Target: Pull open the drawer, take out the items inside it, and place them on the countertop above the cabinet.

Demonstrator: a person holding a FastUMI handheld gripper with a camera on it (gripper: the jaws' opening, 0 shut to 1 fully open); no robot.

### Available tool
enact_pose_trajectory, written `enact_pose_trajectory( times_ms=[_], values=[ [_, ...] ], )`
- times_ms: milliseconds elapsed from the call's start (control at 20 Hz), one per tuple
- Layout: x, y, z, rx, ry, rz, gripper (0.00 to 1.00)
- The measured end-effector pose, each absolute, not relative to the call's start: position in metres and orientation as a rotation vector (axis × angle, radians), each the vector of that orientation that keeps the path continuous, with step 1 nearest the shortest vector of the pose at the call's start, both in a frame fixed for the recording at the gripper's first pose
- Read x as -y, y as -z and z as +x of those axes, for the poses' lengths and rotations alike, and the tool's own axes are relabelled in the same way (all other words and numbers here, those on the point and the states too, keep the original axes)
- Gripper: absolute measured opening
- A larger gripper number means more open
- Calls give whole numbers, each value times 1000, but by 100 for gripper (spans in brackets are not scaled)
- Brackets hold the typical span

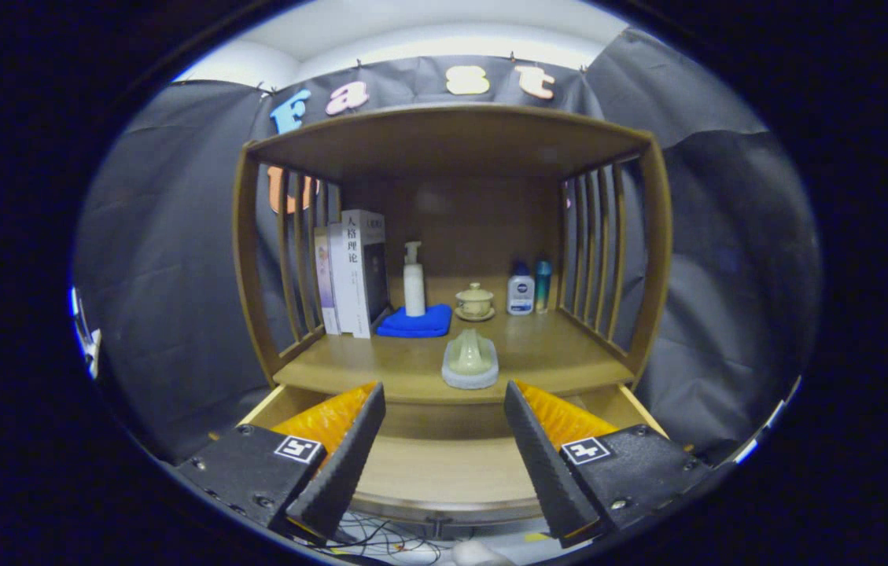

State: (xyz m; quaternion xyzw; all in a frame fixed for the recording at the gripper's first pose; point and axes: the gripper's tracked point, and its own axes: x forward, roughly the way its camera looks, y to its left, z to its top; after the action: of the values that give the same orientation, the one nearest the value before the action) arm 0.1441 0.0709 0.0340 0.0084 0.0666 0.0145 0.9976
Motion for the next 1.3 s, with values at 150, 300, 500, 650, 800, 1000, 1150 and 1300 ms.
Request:
enact_pose_trajectory(
  times_ms=[150,300,500,650,800,1000,1150,1300],
  values=[
    [-72,-10,115,-83,-36,16,96],
    [-68,25,94,-62,-18,-43,96],
    [-76,70,88,-87,-22,-62,96],
    [-74,92,94,-110,-6,-62,96],
    [-71,111,104,-136,19,-35,96],
    [-72,125,120,-174,38,-16,96],
    [-72,125,123,-162,59,-30,96],
    [-72,123,122,-161,57,-26,97]
  ],
)
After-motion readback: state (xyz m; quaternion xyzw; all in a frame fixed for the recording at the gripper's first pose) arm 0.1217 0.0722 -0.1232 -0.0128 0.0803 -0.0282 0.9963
